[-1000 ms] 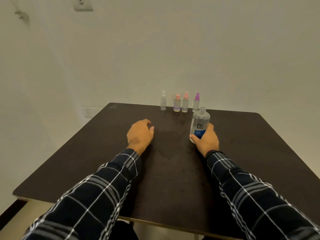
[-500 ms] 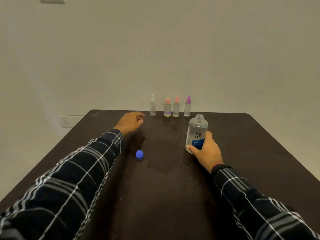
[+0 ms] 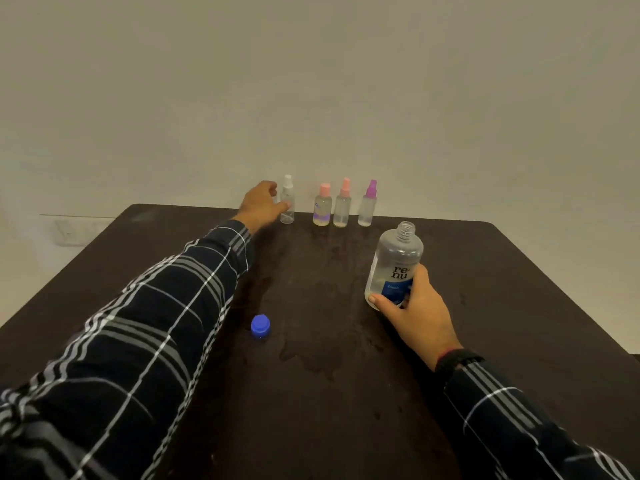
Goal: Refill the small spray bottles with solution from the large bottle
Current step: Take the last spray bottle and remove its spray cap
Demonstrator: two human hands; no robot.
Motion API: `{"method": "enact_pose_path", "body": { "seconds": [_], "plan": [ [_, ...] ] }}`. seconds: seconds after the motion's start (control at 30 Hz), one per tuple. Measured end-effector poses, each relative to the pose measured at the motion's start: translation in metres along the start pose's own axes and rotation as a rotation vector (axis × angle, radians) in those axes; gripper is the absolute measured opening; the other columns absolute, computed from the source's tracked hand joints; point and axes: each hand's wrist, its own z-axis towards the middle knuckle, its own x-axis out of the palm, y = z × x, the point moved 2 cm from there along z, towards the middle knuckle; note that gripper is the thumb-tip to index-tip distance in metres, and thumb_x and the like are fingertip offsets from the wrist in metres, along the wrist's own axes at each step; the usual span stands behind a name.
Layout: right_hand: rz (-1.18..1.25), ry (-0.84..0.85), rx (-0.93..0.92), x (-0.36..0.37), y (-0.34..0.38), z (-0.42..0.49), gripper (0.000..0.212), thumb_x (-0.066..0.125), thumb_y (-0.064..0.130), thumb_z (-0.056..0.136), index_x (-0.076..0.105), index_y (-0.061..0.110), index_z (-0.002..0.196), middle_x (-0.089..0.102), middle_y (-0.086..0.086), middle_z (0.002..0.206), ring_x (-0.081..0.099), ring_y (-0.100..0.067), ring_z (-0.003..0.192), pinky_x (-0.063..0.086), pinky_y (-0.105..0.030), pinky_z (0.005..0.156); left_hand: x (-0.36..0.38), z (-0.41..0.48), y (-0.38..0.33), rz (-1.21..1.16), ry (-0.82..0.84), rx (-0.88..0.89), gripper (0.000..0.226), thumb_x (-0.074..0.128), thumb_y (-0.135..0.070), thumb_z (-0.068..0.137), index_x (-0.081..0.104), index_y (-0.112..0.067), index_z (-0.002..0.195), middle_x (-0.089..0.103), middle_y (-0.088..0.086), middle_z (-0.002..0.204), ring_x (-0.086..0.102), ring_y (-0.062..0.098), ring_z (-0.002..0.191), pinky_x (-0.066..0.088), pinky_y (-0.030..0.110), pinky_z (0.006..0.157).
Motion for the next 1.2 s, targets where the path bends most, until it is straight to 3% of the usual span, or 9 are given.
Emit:
{"method": "enact_pose_path", "body": {
  "seconds": [0.4, 0.73, 0.8, 0.97, 1.13, 1.2],
  "plan": [
    [-0.005, -0.001, 0.0, 0.002, -0.002, -0.002, 0.071, 0.08, 0.04, 0.079, 0.039, 0.028, 0.137, 0.056, 0.01, 0.135, 0.056, -0.013, 0.123, 0.048, -0.034, 0.104, 0.015, -0.003, -0.004, -0.023, -0.12, -0.055, 0.052, 0.072, -0.025, 0.092, 0.053, -0.015, 0.139, 0.065, 0.006, 0.13, 0.059, 0.025, 0.121, 0.046, 0.033, 0.102],
    [-0.019, -0.002, 0.027, 0.003, 0.001, -0.003, 0.072, 0.08, 0.039, 0.08, 0.039, 0.025, 0.138, 0.057, 0.005, 0.136, 0.056, -0.017, 0.124, 0.047, -0.037, 0.104, 0.006, -0.05, -0.015, 0.128, -0.042, -0.009, 0.038, 0.068, -0.029, 0.093, 0.06, -0.012, 0.126, 0.065, 0.007, 0.12, 0.058, 0.021, 0.102, 0.045, 0.03, 0.089],
    [-0.002, 0.003, 0.035, 0.002, 0.002, -0.005, 0.071, 0.08, 0.037, 0.08, 0.04, 0.024, 0.137, 0.058, 0.004, 0.135, 0.056, -0.018, 0.123, 0.046, -0.036, 0.103, -0.003, -0.067, -0.021, 0.143, -0.031, -0.007, 0.038, 0.068, -0.033, 0.093, 0.06, -0.012, 0.123, 0.065, 0.008, 0.119, 0.057, 0.02, 0.099, 0.046, 0.031, 0.088],
    [0.031, 0.047, 0.05, -0.002, 0.005, -0.009, 0.071, 0.081, 0.033, 0.08, 0.04, 0.018, 0.136, 0.057, -0.001, 0.135, 0.057, -0.022, 0.123, 0.046, -0.036, 0.102, -0.02, -0.138, -0.051, 0.008, -0.058, 0.028, 0.045, 0.065, -0.032, 0.095, 0.054, -0.013, 0.133, 0.063, 0.002, 0.127, 0.06, 0.02, 0.114, 0.046, 0.029, 0.091],
    [0.121, 0.094, 0.114, -0.006, 0.008, -0.028, 0.118, 0.09, 0.034, 0.069, 0.013, 0.015, 0.155, 0.031, -0.01, 0.155, 0.044, -0.028, 0.137, 0.041, -0.043, 0.111, -0.015, -0.224, -0.082, -0.059, -0.027, 0.133, 0.035, 0.065, -0.031, 0.093, 0.058, -0.022, 0.126, 0.063, -0.011, 0.109, 0.061, 0.007, 0.098, 0.044, 0.02, 0.084],
    [0.093, -0.065, 0.053, -0.008, 0.01, -0.05, 0.098, 0.082, 0.032, 0.078, 0.021, 0.013, 0.151, 0.031, -0.013, 0.15, 0.049, -0.029, 0.129, 0.046, -0.038, 0.105, -0.005, -0.252, -0.084, -0.026, 0.002, 0.165, 0.034, 0.067, -0.032, 0.092, 0.059, -0.024, 0.123, 0.065, -0.011, 0.106, 0.062, 0.005, 0.095, 0.047, 0.021, 0.084]
  ]
}}
